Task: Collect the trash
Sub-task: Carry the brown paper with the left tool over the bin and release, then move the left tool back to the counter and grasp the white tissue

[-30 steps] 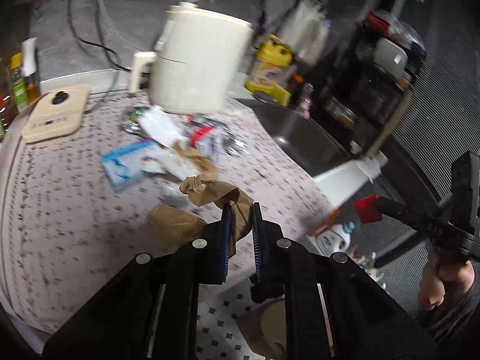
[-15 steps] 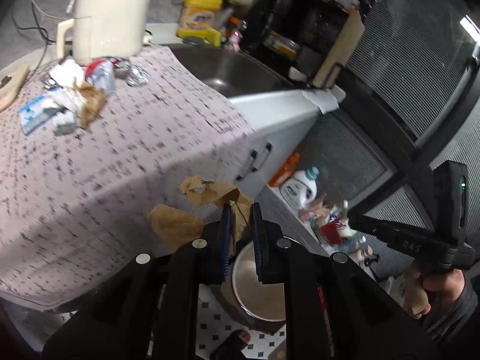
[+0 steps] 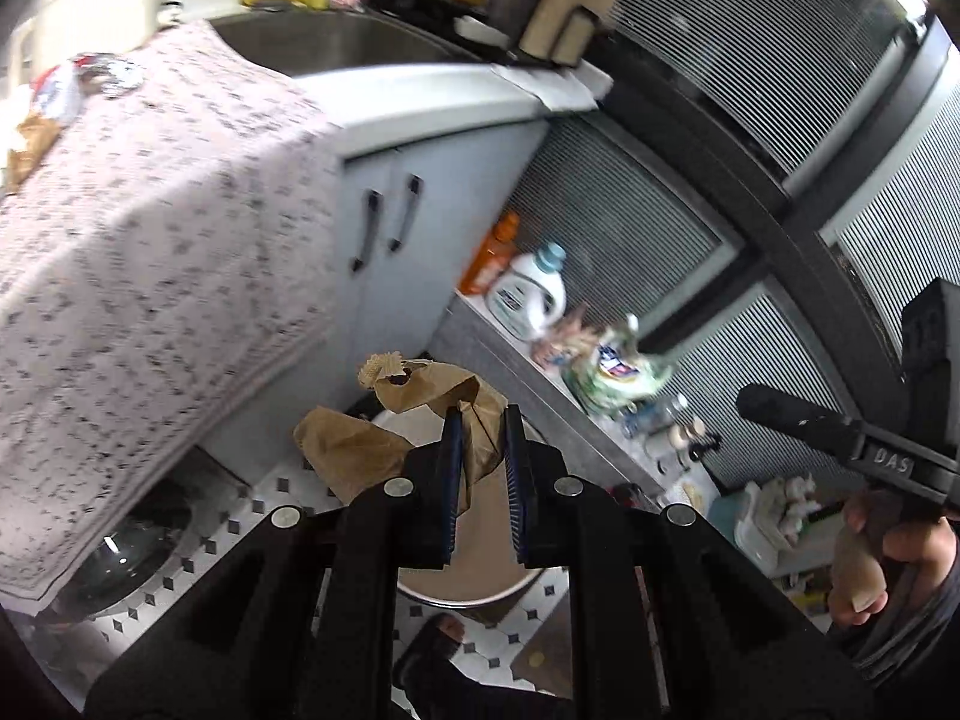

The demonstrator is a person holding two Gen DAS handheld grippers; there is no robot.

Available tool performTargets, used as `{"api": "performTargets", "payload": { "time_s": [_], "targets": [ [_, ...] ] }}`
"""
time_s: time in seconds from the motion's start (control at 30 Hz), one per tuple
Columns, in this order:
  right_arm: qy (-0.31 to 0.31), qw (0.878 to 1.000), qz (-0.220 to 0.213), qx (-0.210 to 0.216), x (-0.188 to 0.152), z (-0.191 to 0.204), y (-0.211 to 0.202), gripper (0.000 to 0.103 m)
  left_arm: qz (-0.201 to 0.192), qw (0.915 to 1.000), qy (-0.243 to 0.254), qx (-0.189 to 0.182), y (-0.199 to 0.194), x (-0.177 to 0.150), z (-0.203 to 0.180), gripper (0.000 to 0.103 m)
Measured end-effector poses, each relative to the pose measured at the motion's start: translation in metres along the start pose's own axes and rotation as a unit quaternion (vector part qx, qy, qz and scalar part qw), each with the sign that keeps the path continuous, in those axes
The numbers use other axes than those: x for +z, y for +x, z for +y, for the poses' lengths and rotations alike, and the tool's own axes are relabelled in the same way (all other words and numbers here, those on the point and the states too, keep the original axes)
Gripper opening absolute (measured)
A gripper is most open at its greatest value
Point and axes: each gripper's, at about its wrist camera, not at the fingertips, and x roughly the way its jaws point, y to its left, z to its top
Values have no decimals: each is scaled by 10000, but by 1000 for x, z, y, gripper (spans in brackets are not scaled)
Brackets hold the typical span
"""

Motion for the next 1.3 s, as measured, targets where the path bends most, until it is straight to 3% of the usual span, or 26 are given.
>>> {"api": "performTargets", "payload": {
  "time_s": [0.13,0.23,0.37,0.5,0.67,0.87,1.03,1.3],
  "targets": [
    [183,9997,-82,-135,-7,-21,-15,63,264,9992,65,-277,19,1,-19,15],
    [303,9993,-144,-193,-11,-32,-23,63,435,9980,74,-458,30,2,-27,26],
    [422,9987,-216,-210,-12,-37,-28,63,555,9967,113,-581,36,1,-33,49],
    [465,9985,-228,-196,-13,-37,-28,63,547,9970,106,-536,32,4,-30,55],
    [357,9992,-178,-82,-8,-24,-22,69,208,9994,118,-254,7,12,-18,78],
    [73,9995,-307,92,8,17,-14,88,-248,9994,45,225,-37,27,11,92],
    [-220,9981,-484,303,28,61,-7,95,-634,9956,-221,657,-76,37,48,95],
    [-705,9941,-522,632,59,139,13,95,-1110,9844,-750,1144,-129,44,119,95]
  ]
}}
